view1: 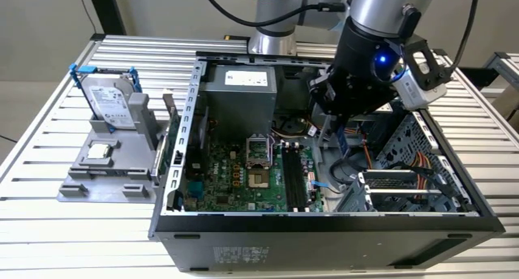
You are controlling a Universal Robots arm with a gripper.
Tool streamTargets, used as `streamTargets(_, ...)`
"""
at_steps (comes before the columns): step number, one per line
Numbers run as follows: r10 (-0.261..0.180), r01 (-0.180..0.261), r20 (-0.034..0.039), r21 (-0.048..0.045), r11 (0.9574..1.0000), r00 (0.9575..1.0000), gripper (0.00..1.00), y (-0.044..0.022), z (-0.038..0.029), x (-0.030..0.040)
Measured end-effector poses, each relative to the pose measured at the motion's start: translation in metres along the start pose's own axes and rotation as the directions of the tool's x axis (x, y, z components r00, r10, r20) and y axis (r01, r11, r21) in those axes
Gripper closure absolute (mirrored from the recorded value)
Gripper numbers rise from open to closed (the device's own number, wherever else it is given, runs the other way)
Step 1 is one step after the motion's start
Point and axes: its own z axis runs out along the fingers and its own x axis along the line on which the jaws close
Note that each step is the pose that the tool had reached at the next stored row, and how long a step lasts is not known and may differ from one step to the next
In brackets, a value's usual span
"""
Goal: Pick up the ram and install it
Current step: 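Insert the ram into the slot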
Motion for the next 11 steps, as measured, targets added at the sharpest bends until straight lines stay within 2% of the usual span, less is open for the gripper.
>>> streamTargets(7,0.001,-0.001,0.0077,0.0015,1.0,1.0,1.0,0.0,0.0065,0.0044)
streamTargets(9,0.001,-0.001,0.0146,0.0026,1.0,0.9999,1.0,0.0001,0.009,0.007)
streamTargets(11,0.001,-0.001,0.0173,0.0039,1.0,0.9998,1.0,0.0002,0.0103,0.0071)
